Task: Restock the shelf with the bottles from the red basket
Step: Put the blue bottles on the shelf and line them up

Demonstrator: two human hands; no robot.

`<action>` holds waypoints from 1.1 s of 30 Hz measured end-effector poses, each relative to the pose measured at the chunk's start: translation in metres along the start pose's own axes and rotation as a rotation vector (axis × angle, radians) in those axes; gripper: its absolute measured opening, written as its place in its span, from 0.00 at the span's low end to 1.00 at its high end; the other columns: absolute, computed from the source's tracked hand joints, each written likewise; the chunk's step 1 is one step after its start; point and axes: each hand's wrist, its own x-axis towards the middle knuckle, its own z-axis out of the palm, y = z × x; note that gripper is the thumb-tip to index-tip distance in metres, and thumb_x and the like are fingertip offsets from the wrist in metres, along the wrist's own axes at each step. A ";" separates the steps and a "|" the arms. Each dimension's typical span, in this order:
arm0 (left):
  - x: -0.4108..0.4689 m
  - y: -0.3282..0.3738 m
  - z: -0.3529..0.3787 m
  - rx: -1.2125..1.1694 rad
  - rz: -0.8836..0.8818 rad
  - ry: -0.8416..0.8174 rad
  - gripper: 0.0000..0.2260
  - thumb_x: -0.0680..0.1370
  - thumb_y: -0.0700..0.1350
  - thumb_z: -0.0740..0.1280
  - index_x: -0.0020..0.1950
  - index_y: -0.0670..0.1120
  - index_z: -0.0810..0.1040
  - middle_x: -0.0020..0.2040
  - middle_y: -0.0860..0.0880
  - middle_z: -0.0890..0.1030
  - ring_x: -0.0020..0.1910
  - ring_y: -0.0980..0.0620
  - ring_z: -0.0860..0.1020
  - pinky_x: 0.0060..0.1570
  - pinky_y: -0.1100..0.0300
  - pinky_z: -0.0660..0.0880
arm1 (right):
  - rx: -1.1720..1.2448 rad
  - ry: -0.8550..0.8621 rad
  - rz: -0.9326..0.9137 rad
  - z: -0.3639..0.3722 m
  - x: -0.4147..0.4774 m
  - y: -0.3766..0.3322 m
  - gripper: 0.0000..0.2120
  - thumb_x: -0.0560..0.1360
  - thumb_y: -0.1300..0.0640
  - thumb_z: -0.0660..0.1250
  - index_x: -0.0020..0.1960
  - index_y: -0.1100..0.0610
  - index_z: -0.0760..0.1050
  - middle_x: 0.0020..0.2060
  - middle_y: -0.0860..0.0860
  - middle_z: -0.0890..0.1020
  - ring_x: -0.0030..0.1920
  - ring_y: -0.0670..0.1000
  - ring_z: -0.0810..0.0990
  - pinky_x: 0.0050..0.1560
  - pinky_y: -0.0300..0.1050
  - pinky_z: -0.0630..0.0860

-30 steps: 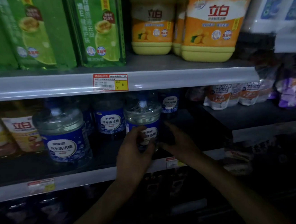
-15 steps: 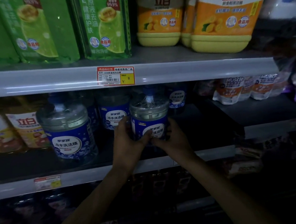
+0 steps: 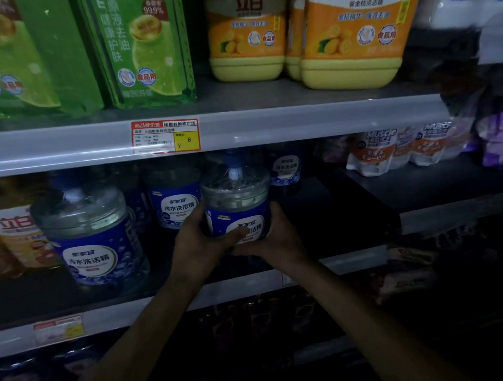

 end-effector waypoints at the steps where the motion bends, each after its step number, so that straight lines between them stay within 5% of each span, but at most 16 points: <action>1: -0.001 0.001 0.001 -0.006 0.002 -0.002 0.34 0.66 0.44 0.83 0.71 0.47 0.78 0.61 0.51 0.85 0.58 0.54 0.84 0.56 0.51 0.84 | -0.001 0.011 -0.010 -0.001 -0.001 0.000 0.51 0.54 0.54 0.88 0.71 0.47 0.67 0.61 0.43 0.81 0.60 0.45 0.81 0.57 0.49 0.83; 4: -0.006 0.005 0.005 0.008 0.051 -0.009 0.34 0.65 0.46 0.83 0.70 0.48 0.78 0.61 0.52 0.85 0.59 0.54 0.84 0.57 0.52 0.83 | 0.020 0.042 -0.050 -0.003 -0.005 0.002 0.48 0.56 0.58 0.88 0.70 0.48 0.68 0.60 0.45 0.82 0.59 0.45 0.82 0.57 0.50 0.83; 8: -0.011 0.000 0.019 0.023 0.105 0.012 0.37 0.65 0.45 0.83 0.73 0.48 0.76 0.65 0.52 0.83 0.63 0.56 0.81 0.60 0.54 0.82 | 0.066 0.100 -0.106 -0.013 -0.015 0.008 0.47 0.59 0.61 0.86 0.70 0.45 0.66 0.58 0.38 0.81 0.56 0.37 0.81 0.52 0.36 0.80; 11: -0.010 -0.006 0.036 0.048 0.130 0.002 0.39 0.67 0.43 0.84 0.75 0.50 0.74 0.67 0.51 0.81 0.66 0.54 0.80 0.64 0.50 0.80 | 0.090 0.166 -0.135 -0.022 -0.020 0.011 0.47 0.60 0.59 0.87 0.72 0.47 0.66 0.60 0.40 0.81 0.58 0.38 0.81 0.55 0.35 0.79; 16: -0.009 -0.007 0.072 0.011 0.173 0.011 0.39 0.67 0.44 0.84 0.76 0.50 0.73 0.69 0.53 0.79 0.68 0.59 0.77 0.66 0.59 0.77 | 0.096 0.244 -0.177 -0.051 -0.022 0.021 0.45 0.61 0.61 0.86 0.70 0.44 0.67 0.59 0.36 0.81 0.59 0.38 0.81 0.54 0.32 0.77; 22: 0.001 -0.004 0.114 -0.062 0.172 -0.041 0.36 0.68 0.40 0.83 0.73 0.53 0.74 0.67 0.54 0.79 0.65 0.67 0.77 0.61 0.71 0.74 | 0.033 0.277 -0.151 -0.091 -0.013 0.031 0.49 0.58 0.55 0.86 0.73 0.44 0.66 0.58 0.30 0.80 0.60 0.36 0.80 0.57 0.37 0.78; 26: 0.011 -0.002 0.132 -0.105 0.124 -0.077 0.40 0.65 0.49 0.84 0.74 0.50 0.74 0.66 0.53 0.81 0.63 0.62 0.80 0.59 0.65 0.78 | 0.003 0.259 -0.129 -0.113 -0.003 0.036 0.45 0.58 0.58 0.86 0.68 0.40 0.68 0.56 0.33 0.81 0.58 0.37 0.81 0.55 0.39 0.80; 29: 0.020 -0.006 0.138 -0.121 0.094 -0.081 0.37 0.69 0.36 0.82 0.76 0.45 0.73 0.65 0.53 0.82 0.60 0.64 0.81 0.56 0.67 0.79 | 0.031 0.250 -0.104 -0.120 0.005 0.040 0.45 0.57 0.59 0.86 0.68 0.43 0.70 0.56 0.36 0.81 0.56 0.38 0.81 0.51 0.37 0.80; 33: 0.028 -0.012 0.142 -0.126 0.080 -0.062 0.35 0.71 0.36 0.81 0.76 0.45 0.73 0.66 0.50 0.83 0.62 0.56 0.82 0.57 0.59 0.82 | 0.051 0.240 -0.067 -0.120 0.012 0.042 0.55 0.52 0.49 0.88 0.75 0.49 0.68 0.63 0.44 0.81 0.61 0.47 0.81 0.57 0.49 0.82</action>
